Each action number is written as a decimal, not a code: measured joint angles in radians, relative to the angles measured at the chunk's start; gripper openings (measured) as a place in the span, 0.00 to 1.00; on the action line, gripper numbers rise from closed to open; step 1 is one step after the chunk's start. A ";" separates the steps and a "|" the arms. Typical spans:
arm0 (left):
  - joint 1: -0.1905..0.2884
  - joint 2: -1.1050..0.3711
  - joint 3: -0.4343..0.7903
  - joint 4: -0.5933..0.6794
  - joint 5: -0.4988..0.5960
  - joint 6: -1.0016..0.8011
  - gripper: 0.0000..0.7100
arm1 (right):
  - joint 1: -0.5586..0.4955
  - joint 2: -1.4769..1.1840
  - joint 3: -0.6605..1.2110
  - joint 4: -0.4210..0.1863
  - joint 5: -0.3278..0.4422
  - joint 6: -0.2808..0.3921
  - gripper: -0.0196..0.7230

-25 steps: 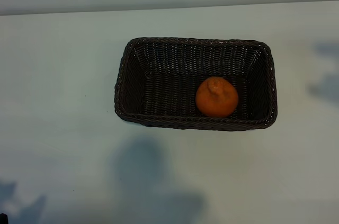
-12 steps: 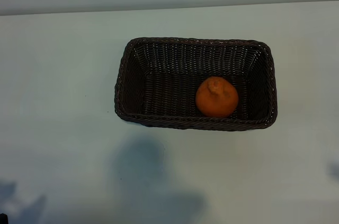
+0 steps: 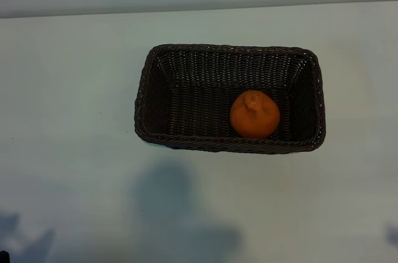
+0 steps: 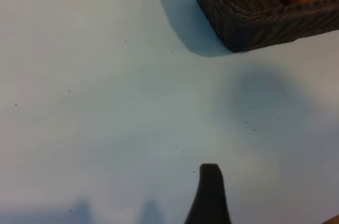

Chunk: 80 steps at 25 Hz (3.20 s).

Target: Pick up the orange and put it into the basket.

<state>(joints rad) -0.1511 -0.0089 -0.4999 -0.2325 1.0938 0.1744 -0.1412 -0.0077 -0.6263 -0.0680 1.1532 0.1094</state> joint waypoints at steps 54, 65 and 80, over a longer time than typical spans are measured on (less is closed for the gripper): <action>0.000 0.000 0.000 0.000 0.000 0.003 0.83 | 0.000 0.000 0.120 0.144 -0.059 -0.078 0.81; 0.000 0.000 0.000 0.020 0.000 -0.007 0.83 | 0.000 0.000 0.120 0.144 -0.059 -0.078 0.81; 0.079 0.000 0.000 0.178 0.000 -0.148 0.83 | 0.000 0.000 0.120 0.144 -0.059 -0.078 0.81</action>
<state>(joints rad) -0.0726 -0.0089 -0.4999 -0.0544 1.0938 0.0269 -0.1412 -0.0077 -0.5064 0.0758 1.0946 0.0317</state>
